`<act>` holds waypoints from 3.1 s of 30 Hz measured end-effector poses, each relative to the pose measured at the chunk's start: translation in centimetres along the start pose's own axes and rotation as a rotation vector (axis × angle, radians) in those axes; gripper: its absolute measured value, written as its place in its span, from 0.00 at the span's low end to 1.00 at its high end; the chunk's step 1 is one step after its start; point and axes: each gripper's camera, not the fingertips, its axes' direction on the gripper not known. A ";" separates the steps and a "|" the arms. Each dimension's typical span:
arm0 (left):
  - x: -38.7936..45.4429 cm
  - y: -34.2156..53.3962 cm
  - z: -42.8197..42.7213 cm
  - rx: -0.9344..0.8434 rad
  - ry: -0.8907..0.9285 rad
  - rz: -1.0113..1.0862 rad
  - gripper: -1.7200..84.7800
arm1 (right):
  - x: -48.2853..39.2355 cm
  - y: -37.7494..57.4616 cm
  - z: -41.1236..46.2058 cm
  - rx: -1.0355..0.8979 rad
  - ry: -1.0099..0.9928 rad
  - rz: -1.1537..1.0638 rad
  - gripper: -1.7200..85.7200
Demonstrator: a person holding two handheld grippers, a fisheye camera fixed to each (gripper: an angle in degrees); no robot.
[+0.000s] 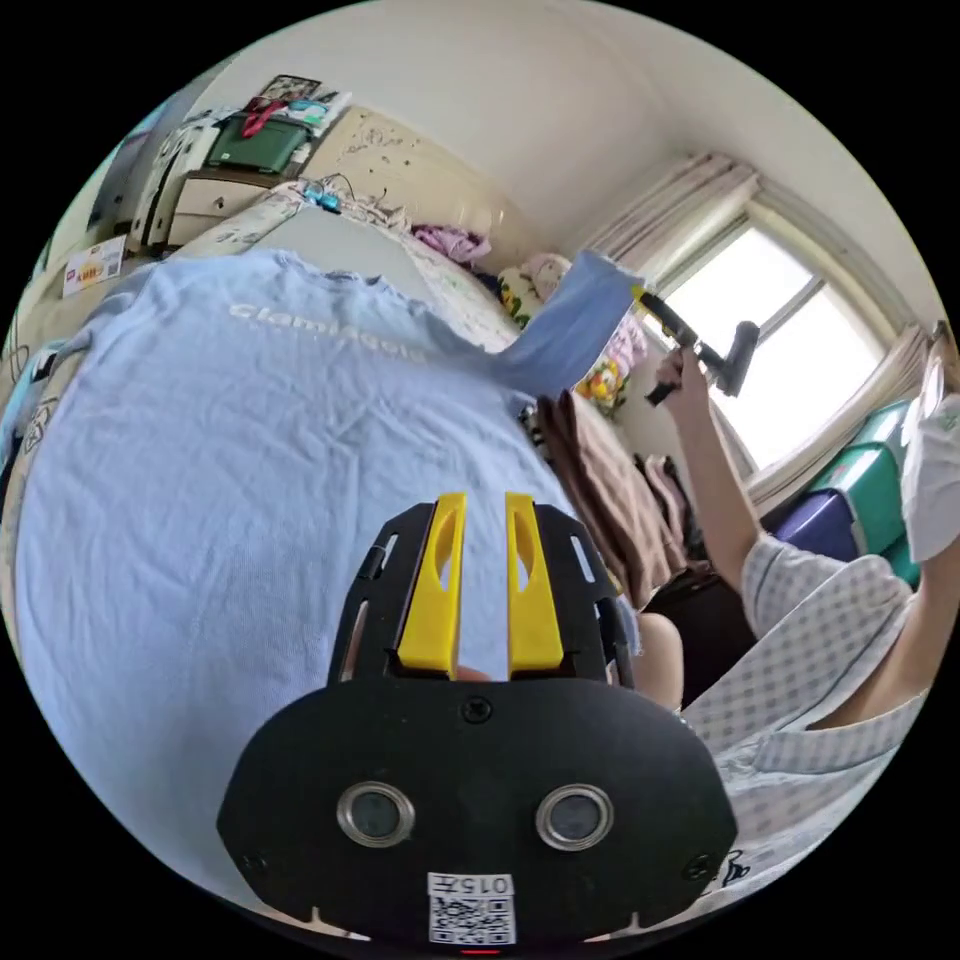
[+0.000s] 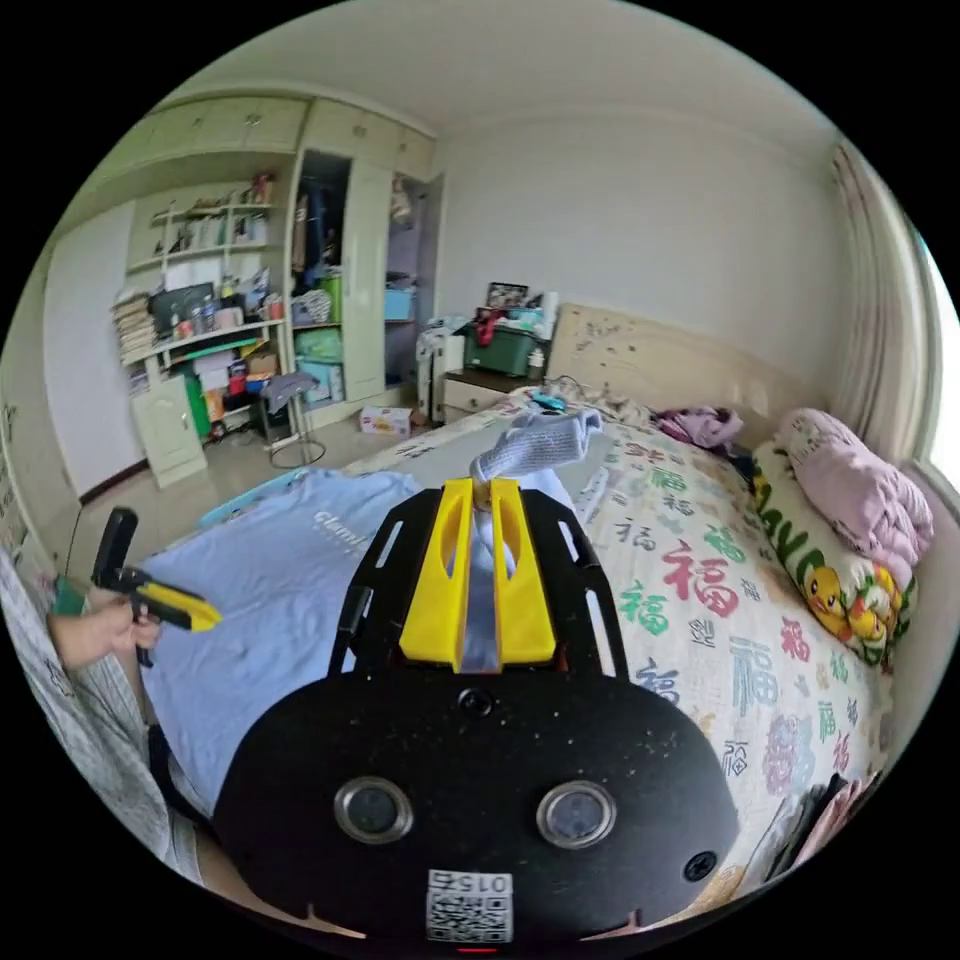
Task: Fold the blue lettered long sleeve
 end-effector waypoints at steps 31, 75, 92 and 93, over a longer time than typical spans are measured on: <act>-16.1 3.5 -0.8 -0.053 0.074 -0.504 0.05 | -23.4 38.4 11.7 -0.234 -0.240 -0.523 0.06; -2.2 -25.7 45.9 -0.368 -0.372 0.209 0.13 | 9.4 24.5 37.6 -0.551 0.102 -0.104 0.07; -0.5 -29.2 51.6 -0.360 -0.379 0.185 0.09 | 13.6 24.4 41.2 -0.638 0.182 0.007 0.06; -0.2 -29.5 49.7 -0.343 -0.374 0.196 0.10 | 13.8 24.6 41.1 -0.630 0.176 0.011 0.06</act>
